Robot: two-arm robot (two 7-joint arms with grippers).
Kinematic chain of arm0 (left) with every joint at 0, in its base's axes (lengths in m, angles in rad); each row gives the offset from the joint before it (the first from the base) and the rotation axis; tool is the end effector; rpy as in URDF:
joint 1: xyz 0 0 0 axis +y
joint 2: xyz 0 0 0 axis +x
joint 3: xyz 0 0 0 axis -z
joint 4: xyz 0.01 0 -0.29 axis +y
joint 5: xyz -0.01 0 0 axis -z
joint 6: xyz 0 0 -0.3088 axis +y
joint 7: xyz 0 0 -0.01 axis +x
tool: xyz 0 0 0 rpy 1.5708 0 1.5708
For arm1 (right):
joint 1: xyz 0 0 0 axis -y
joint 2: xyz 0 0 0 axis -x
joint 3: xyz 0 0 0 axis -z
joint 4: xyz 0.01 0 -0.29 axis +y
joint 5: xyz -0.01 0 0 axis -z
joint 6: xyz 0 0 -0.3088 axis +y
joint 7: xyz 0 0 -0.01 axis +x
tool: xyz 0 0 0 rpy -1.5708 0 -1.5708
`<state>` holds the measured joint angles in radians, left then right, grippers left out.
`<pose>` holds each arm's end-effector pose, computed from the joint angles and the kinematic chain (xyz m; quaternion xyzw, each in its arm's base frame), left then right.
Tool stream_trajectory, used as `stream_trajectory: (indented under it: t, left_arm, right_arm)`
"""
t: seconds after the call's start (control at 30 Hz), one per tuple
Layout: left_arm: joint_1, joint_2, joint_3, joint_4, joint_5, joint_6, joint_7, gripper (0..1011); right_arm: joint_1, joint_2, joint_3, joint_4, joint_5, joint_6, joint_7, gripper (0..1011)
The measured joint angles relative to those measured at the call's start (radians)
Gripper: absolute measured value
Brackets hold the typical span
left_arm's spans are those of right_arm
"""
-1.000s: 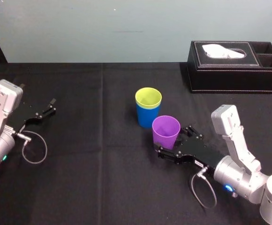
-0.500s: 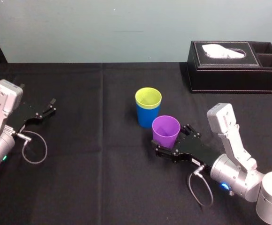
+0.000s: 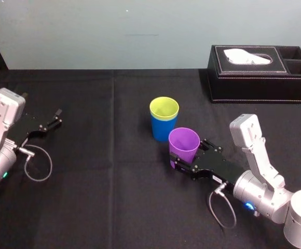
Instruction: Stack the three plastic cups sequentially using one hand.
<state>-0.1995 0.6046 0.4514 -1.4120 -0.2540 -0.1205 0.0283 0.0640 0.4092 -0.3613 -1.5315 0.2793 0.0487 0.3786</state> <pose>0.3581 0.0826 -0.3023 0.1414 -0.1324 0.5799 0.7913 0.3276 -0.0180 -0.3130 -0.1033 0.0161 -0.4200 0.9015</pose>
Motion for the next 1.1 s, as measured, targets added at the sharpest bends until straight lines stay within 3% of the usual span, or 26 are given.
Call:
stream_trajectory:
  t: [0.3,0.7,0.93,1.1]
  left_arm:
    - [0.0,0.0,0.0,0.0,0.0,0.0,0.0,1011]
    - [0.0,0.0,0.0,0.0,0.0,0.0,0.0,1011]
    - [0.0,0.0,0.0,0.0,0.0,0.0,0.0,1011]
    - [0.0,0.0,0.0,0.0,0.0,0.0,0.0,1011]
  right_arm:
    - [-0.001,0.01,0.004,-0.03,-0.005,0.001,0.003,715]
    - [0.036,0.046,0.035,-0.166,0.05,0.113,0.032,715]
    - [0.088,0.05,0.017,-0.205,0.067,0.169,0.031,715]
    - [0.14,0.029,-0.008,-0.184,0.072,0.193,0.018,715]
